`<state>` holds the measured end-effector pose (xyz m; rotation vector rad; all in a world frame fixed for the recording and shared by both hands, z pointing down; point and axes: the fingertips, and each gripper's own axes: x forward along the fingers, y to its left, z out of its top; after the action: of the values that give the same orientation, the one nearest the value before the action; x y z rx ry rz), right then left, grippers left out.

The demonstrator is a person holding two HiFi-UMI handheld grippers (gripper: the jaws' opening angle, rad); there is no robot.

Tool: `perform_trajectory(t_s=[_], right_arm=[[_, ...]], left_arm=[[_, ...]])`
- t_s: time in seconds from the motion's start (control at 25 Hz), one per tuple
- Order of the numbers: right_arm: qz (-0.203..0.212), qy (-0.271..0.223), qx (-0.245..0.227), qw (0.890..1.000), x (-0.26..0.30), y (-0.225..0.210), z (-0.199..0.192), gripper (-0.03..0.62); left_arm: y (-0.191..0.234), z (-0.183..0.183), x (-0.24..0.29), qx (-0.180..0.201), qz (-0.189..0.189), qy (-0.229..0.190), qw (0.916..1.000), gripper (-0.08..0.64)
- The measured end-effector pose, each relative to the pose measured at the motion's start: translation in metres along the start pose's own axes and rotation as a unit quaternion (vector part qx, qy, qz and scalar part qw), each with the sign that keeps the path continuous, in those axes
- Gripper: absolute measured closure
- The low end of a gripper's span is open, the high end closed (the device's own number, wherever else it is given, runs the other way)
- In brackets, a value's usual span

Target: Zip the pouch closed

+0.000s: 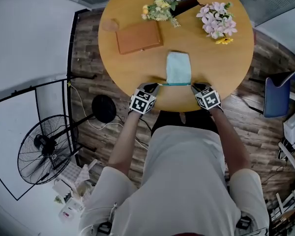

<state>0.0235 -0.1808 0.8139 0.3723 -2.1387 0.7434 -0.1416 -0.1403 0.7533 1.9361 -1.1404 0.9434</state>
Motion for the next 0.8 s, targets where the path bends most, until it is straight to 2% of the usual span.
perform_trajectory(t_s=[0.32, 0.64, 0.8], right_arm=[[0.013, -0.01, -0.039, 0.999, -0.022, -0.003, 0.011, 0.515], [0.01, -0.027, -0.079, 0.996, -0.051, -0.003, 0.031, 0.512], [0.003, -0.047, -0.088, 0.995, -0.072, 0.006, 0.044, 0.511]], left_arm=[[-0.009, -0.006, -0.014, -0.056, 0.026, -0.039, 0.9973, 0.537], [-0.027, -0.004, -0.039, -0.068, 0.046, -0.062, 0.9947, 0.505], [-0.034, 0.006, -0.064, -0.06, 0.066, -0.096, 0.9914, 0.503]])
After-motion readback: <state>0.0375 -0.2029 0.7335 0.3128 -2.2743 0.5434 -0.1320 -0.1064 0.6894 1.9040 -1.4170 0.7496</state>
